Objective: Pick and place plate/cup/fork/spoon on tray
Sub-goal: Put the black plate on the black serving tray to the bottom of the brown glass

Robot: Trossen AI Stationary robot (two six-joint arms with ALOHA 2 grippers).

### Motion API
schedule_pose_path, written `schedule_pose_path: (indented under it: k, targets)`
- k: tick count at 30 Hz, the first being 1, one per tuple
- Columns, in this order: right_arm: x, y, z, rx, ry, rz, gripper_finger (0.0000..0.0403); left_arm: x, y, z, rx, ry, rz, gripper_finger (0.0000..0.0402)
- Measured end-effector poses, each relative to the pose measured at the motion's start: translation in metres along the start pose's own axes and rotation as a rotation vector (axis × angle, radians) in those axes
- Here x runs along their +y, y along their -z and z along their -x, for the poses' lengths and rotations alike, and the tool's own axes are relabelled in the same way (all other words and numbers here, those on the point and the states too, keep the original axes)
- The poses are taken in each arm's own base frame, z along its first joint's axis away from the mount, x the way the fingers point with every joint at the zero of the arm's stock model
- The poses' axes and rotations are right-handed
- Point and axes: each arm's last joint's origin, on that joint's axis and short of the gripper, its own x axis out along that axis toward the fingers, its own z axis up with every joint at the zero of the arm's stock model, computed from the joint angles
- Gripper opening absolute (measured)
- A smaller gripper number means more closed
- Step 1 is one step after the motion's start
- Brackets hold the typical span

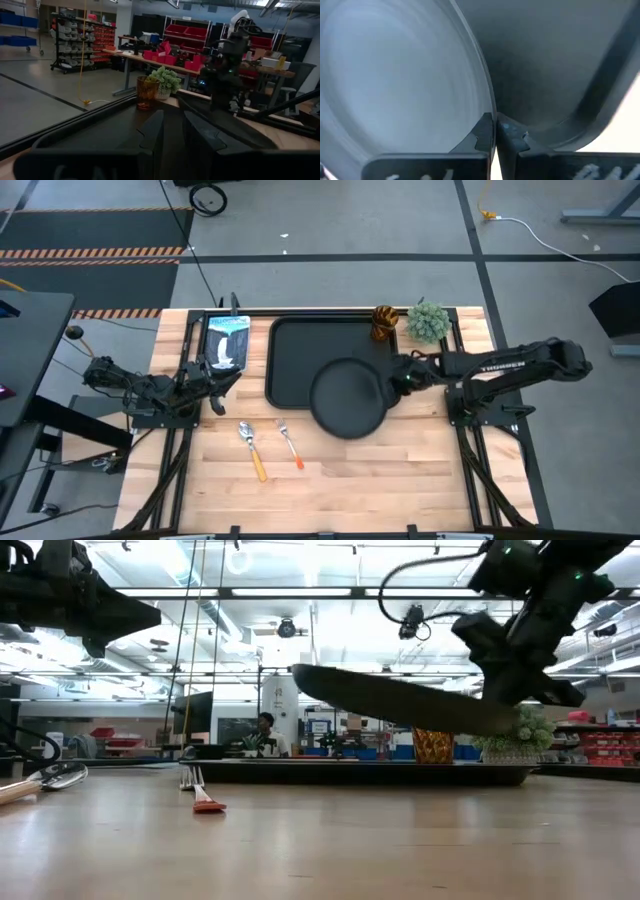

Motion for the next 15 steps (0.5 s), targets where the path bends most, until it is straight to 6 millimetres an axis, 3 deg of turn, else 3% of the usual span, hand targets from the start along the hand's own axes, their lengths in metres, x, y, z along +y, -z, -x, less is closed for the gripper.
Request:
schedule_pose_path:
  k: [7, 15]
  targets:
    - [-0.015, -0.028, -0.001, -0.075, 0.061, -0.098, 0.0013, 0.0, 0.0, 0.0, 0.0, 0.0, 0.0, 0.008]
    - [-0.031, -0.046, 0.001, -0.1, 0.118, -0.164, 0.0013, 0.0, 0.0, 0.0, 0.0, 0.0, 0.0, 0.008]
